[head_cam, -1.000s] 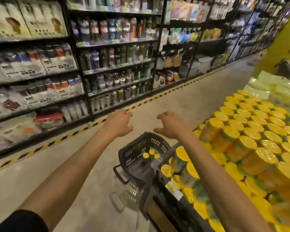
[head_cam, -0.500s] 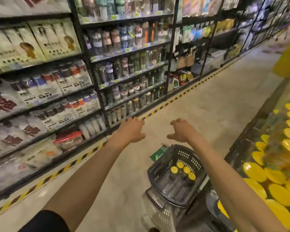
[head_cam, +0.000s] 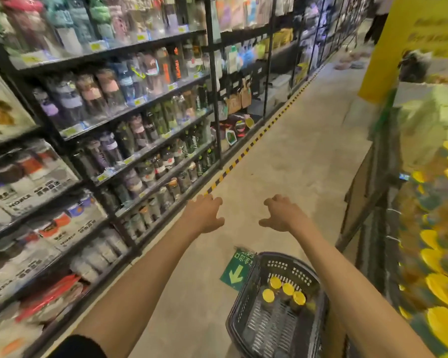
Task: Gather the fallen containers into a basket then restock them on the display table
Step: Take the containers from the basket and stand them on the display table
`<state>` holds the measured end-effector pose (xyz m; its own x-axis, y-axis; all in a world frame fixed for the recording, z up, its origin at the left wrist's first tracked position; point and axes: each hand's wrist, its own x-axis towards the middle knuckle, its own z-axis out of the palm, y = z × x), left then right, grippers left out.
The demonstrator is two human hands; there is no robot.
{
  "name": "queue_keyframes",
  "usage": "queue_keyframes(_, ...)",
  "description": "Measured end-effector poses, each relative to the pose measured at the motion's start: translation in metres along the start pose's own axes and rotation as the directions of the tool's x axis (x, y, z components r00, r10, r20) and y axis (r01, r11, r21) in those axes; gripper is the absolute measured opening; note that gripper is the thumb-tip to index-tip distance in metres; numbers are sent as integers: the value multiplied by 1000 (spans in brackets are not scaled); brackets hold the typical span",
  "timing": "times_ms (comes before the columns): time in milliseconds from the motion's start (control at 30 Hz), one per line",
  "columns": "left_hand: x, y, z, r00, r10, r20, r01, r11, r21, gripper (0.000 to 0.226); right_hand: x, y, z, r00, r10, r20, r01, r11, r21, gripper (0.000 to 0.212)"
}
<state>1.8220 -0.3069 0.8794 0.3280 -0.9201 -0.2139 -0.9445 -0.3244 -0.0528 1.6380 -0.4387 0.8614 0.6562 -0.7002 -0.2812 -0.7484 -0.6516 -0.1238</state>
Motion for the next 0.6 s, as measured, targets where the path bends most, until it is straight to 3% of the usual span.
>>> queue_keyframes(367,146,19,29,943,320,93,-322,947,8,59,47,41,27,936,329,122,-341,935,98,70)
queue_keyframes(600,228,39,49,780,611,137,-614,789,-20,60,61,43,53,805,569,168,-593,778,209,65)
